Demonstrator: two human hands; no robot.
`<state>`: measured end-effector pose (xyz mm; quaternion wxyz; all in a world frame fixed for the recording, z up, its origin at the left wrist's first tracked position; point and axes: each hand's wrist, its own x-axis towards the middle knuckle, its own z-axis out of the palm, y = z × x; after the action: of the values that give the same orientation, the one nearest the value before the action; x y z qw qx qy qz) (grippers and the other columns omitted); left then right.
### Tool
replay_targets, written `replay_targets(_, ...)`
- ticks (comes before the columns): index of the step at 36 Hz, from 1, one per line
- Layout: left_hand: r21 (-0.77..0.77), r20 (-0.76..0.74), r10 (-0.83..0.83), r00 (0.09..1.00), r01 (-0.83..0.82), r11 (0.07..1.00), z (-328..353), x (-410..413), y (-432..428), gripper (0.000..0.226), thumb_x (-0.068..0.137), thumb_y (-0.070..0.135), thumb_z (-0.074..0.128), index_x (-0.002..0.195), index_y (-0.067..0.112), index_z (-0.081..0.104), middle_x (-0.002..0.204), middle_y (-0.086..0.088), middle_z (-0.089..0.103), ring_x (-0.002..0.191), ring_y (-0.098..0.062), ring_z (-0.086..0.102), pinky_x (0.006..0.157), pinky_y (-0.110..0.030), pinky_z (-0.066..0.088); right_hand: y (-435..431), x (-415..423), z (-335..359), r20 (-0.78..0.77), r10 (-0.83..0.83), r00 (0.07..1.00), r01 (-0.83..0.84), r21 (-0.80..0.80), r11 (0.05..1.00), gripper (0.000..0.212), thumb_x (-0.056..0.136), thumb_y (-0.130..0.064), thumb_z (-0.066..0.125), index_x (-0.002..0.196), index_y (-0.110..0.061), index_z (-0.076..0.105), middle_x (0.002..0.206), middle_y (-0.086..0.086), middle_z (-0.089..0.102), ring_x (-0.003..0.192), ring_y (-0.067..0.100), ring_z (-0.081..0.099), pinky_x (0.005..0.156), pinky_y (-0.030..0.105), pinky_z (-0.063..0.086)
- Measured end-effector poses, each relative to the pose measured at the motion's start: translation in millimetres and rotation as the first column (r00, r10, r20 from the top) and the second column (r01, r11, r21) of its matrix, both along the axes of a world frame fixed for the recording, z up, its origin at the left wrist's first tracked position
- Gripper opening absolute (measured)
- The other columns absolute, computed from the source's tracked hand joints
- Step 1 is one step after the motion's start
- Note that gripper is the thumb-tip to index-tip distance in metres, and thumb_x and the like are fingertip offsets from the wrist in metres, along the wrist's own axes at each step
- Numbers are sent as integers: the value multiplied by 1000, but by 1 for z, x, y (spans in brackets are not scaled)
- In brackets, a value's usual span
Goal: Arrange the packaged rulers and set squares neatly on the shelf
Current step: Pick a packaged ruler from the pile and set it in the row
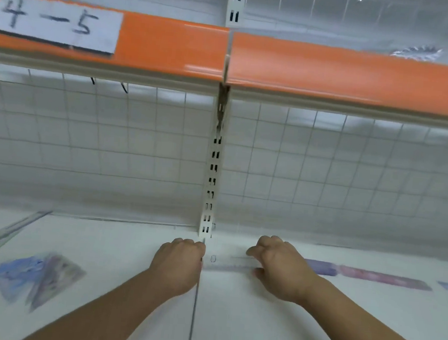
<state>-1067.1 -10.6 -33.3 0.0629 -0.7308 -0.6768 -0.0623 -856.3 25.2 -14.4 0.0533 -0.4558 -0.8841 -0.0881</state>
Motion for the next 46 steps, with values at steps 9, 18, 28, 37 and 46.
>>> replay_targets(9, -7, 10, 79, 997, -79, 997, -3, 102, 14, 26, 99, 22, 40, 120, 16, 53, 118, -3, 59, 111, -24, 53, 89, -33, 42, 37, 103, 2, 28, 57, 998, -57, -20, 998, 26, 92, -23, 49, 116, -21, 58, 113, 1, 52, 110, 22, 46, 82, 29, 33)
replay_targets(18, -69, -36, 147, 988, -149, 986, -6, 143, 18, 31, 99, 29, 39, 126, 16, 50, 124, -5, 56, 116, -25, 50, 93, -34, 40, 68, 142, -2, 23, 72, 997, -70, -62, 996, 28, 93, -37, 50, 115, -20, 57, 108, 1, 50, 110, 21, 46, 84, 29, 34)
replay_targets(28, -119, -49, 191, 980, -196, 973, -5, 156, 23, 34, 99, 31, 41, 128, 15, 49, 125, -7, 56, 117, -26, 50, 92, -35, 41, 95, 144, -17, 11, 89, 996, -87, -113, 990, 36, 93, -39, 52, 122, -19, 56, 119, 3, 51, 117, 22, 45, 91, 29, 37)
replay_targets(37, -129, -75, 212, 974, -220, 967, -3, 160, 31, 35, 99, 31, 41, 130, 14, 48, 127, -7, 55, 118, -26, 49, 92, -34, 41, 104, 145, -24, -23, 95, 995, -98, -140, 985, 31, 92, -37, 53, 115, -18, 58, 114, 3, 51, 114, 20, 44, 79, 26, 34)
replay_targets(46, -119, -80, 222, 972, -230, 966, -2, 160, 34, 34, 99, 29, 42, 128, 15, 49, 125, -6, 56, 117, -25, 49, 90, -33, 42, 106, 143, -29, -7, 95, 995, -95, -159, 983, 30, 91, -38, 52, 110, -16, 59, 106, 3, 49, 112, 21, 46, 77, 27, 36)
